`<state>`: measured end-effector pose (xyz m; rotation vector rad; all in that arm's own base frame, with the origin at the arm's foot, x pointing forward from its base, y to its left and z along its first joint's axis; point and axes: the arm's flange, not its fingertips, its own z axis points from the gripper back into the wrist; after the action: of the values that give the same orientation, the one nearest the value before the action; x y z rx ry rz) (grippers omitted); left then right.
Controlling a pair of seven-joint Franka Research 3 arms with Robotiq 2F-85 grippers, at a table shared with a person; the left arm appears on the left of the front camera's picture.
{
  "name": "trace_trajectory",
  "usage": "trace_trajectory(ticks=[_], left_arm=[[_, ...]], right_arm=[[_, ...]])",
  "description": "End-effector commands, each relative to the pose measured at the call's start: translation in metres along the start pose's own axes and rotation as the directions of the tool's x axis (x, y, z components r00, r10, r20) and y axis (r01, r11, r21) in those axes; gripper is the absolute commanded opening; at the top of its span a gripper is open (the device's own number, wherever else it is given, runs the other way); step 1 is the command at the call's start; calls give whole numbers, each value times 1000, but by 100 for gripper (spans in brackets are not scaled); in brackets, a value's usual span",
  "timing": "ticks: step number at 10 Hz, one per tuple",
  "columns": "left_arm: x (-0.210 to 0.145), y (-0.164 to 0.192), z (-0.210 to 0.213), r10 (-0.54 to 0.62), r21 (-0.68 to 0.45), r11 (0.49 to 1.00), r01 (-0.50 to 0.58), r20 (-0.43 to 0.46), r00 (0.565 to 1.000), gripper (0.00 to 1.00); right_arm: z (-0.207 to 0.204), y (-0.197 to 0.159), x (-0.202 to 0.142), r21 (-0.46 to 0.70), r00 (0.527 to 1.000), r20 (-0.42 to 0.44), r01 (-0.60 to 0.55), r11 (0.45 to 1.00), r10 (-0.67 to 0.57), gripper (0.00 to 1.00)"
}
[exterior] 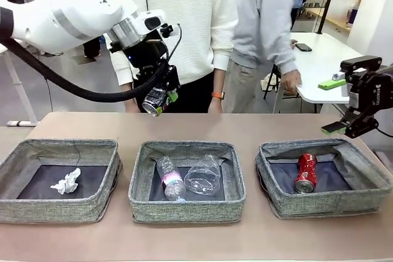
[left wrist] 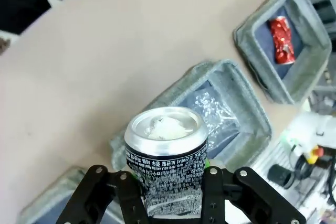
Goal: Sort the waste into the appropriate baskets.
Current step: Pick up the waste item pointed out by the person.
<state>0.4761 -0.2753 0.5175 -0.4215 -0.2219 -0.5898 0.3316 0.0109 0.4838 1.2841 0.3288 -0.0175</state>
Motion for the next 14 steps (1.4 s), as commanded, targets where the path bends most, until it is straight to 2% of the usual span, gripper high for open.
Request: trace_trajectory(ticks=[1,2,3,7,8,9,11,12,14], left_arm=[[-18,-10,-4,75,-3,997,-76,-53,996,0],[-22,-14,-6,89,-36,995,-93,-93,992,0],[-8,-2,-3,51,2,999,-51,-16,999,0],[-8,-2,-3,51,2,999,-51,-16,999,0],[-9,-5,-4,72,-3,997,-72,-27,997,21],[-6,-2,-7,184,-4,983,-185,-72,980,21],[0,-34,32,255,41,966,-254,-21,967,21],[3,-59,58,283,35,959,-282,-31,959,21],[9,-108,91,343,8,938,-346,-137,929,21]], right_arm=[[-1,4,0,23,1000,1,-5,1000,5,100],[-1,4,0,23,1000,1,-5,1000,5,100],[-1,4,0,23,1000,1,-5,1000,5,100],[-1,4,0,23,1000,1,-5,1000,5,100],[-1,4,0,23,1000,1,-5,1000,5,100],[-1,4,0,23,1000,1,-5,1000,5,100],[-1,4,0,23,1000,1,-5,1000,5,100],[-1,4,0,23,1000,1,-5,1000,5,100],[-1,4,0,23,1000,1,-5,1000,5,100]])
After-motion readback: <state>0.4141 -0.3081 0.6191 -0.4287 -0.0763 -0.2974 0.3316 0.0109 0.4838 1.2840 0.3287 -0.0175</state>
